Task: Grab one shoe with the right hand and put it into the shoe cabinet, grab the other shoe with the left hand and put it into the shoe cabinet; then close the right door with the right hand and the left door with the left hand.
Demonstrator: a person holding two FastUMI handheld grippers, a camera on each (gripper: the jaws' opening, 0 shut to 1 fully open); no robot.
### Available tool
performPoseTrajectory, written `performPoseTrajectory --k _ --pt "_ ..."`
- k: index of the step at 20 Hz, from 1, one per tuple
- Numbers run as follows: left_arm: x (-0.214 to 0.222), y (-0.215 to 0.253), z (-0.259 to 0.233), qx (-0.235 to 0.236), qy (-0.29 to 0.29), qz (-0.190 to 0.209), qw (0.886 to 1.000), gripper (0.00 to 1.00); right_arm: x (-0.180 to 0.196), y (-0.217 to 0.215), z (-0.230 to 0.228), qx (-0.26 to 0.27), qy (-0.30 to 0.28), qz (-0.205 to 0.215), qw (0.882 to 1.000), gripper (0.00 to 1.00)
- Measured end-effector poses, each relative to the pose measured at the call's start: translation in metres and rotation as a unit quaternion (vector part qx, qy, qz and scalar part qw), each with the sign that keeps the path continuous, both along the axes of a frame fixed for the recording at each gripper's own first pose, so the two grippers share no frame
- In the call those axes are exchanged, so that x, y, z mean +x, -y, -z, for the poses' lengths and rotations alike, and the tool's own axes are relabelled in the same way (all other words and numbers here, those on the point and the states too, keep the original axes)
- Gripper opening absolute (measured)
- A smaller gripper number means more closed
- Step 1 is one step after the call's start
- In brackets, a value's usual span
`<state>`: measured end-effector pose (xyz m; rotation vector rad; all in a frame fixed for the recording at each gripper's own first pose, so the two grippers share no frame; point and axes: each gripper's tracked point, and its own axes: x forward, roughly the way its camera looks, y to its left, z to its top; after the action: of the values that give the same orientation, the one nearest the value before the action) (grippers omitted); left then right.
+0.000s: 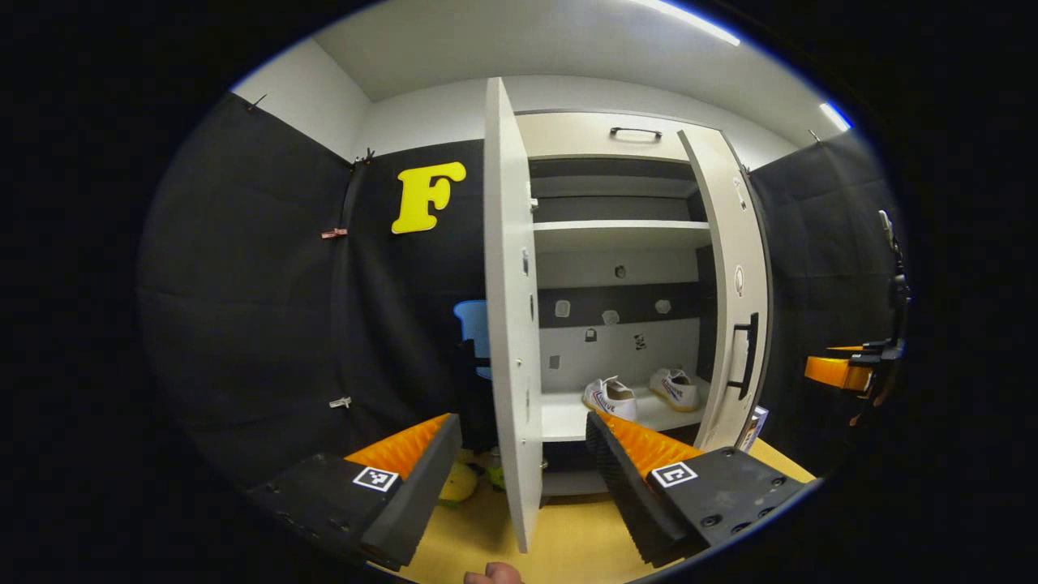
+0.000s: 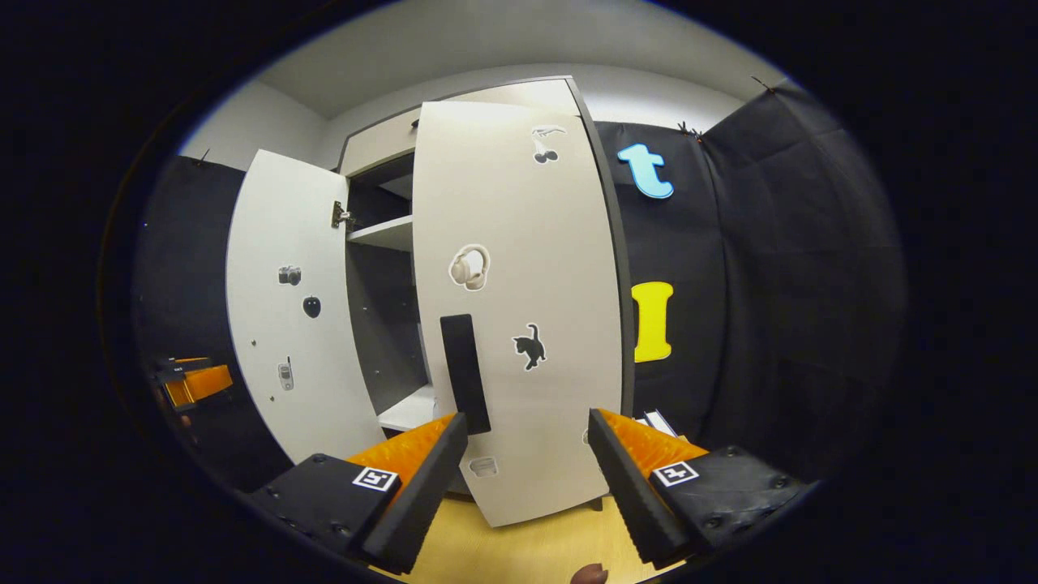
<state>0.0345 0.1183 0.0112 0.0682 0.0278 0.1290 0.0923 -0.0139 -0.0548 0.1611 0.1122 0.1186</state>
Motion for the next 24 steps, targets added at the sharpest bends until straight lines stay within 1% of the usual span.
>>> performPoseTrajectory --k 2,4,9,10,11,15,17,18,21,23,24 --pt "-0.002 -0.022 -0.001 0.004 0.000 -0.012 1.000 0.97 -0.005 0.001 0.001 -0.013 0.000 0.011 1.000 0.98" --pt "-0.002 -0.047 -0.002 0.012 0.001 -0.032 0.999 0.97 -0.010 -0.004 -0.001 -0.020 0.003 0.009 1.000 0.98" --pt "0.020 -0.094 0.008 0.005 -0.005 -0.064 0.998 0.97 -0.020 0.002 -0.011 -0.030 0.020 0.025 0.999 0.98" --pt "0.028 -0.102 0.012 0.003 -0.008 -0.066 0.998 1.00 -0.021 0.001 -0.012 -0.030 0.020 0.025 0.999 0.98" --pt "0.035 -0.106 0.014 0.001 -0.010 -0.067 0.998 0.97 -0.022 0.001 -0.014 -0.033 0.020 0.027 0.999 0.98" --pt "0.057 -0.113 0.029 -0.001 -0.024 -0.056 0.998 0.97 -0.024 0.003 -0.015 -0.063 0.025 0.034 0.997 0.98" --pt "0.067 -0.106 0.036 0.004 -0.034 -0.042 0.999 0.97 -0.026 0.004 -0.013 -0.076 0.023 0.035 0.996 0.98" --pt "0.069 -0.106 0.037 0.011 -0.035 -0.045 0.998 0.92 -0.025 0.005 -0.012 -0.078 0.021 0.036 0.996 0.98" --pt "0.070 -0.101 0.035 0.027 -0.032 -0.038 0.998 0.92 -0.026 0.003 -0.011 -0.075 0.021 0.037 0.996 0.98" --pt "0.070 -0.099 0.036 0.024 -0.033 -0.037 0.998 0.91 -0.027 0.001 -0.010 -0.071 0.018 0.036 0.997 0.98" --pt "0.071 -0.095 0.037 0.017 -0.034 -0.035 0.999 0.92 -0.028 0.000 -0.010 -0.069 0.018 0.036 0.997 0.98"
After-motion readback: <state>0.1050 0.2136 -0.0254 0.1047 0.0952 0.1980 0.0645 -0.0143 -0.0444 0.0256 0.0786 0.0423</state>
